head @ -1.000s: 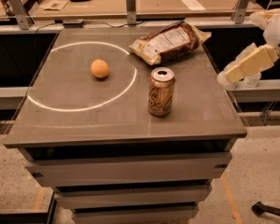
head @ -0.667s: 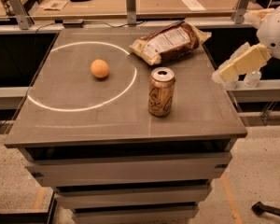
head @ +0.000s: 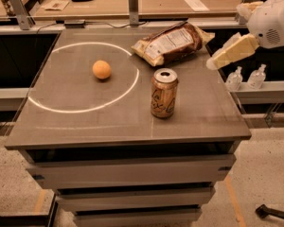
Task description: Move brown chip bag near orange can
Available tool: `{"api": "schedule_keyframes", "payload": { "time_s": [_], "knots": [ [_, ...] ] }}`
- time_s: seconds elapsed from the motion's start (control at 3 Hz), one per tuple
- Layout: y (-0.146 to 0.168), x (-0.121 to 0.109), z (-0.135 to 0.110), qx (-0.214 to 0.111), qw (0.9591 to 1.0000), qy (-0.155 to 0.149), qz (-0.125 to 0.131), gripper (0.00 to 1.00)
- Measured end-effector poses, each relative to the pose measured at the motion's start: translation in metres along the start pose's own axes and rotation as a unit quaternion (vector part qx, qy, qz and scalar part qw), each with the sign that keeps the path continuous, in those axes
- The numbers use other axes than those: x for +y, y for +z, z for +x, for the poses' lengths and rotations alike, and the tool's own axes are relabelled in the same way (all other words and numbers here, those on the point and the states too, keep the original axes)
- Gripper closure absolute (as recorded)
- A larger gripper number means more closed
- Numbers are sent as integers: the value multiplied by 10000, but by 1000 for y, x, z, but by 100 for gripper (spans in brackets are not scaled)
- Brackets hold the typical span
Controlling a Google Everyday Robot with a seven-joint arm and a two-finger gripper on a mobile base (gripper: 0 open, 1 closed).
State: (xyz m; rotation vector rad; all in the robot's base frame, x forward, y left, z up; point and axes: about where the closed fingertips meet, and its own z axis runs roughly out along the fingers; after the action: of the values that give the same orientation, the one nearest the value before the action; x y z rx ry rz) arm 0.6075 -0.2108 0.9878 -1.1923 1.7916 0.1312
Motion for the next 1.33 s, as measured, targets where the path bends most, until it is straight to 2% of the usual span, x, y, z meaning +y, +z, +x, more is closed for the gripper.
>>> {"api": "schedule_keyframes", "payload": {
  "time_s": [0.33,0.67,1.0,1.33],
  "knots": [
    [26,-24,1,-233,9993,-228,-192,0],
    [53,-38,5,-307,9979,-463,-327,0],
    [88,-51,9,-236,9967,-652,-410,0],
    [112,-58,11,-139,9968,-737,-290,0]
  ]
}}
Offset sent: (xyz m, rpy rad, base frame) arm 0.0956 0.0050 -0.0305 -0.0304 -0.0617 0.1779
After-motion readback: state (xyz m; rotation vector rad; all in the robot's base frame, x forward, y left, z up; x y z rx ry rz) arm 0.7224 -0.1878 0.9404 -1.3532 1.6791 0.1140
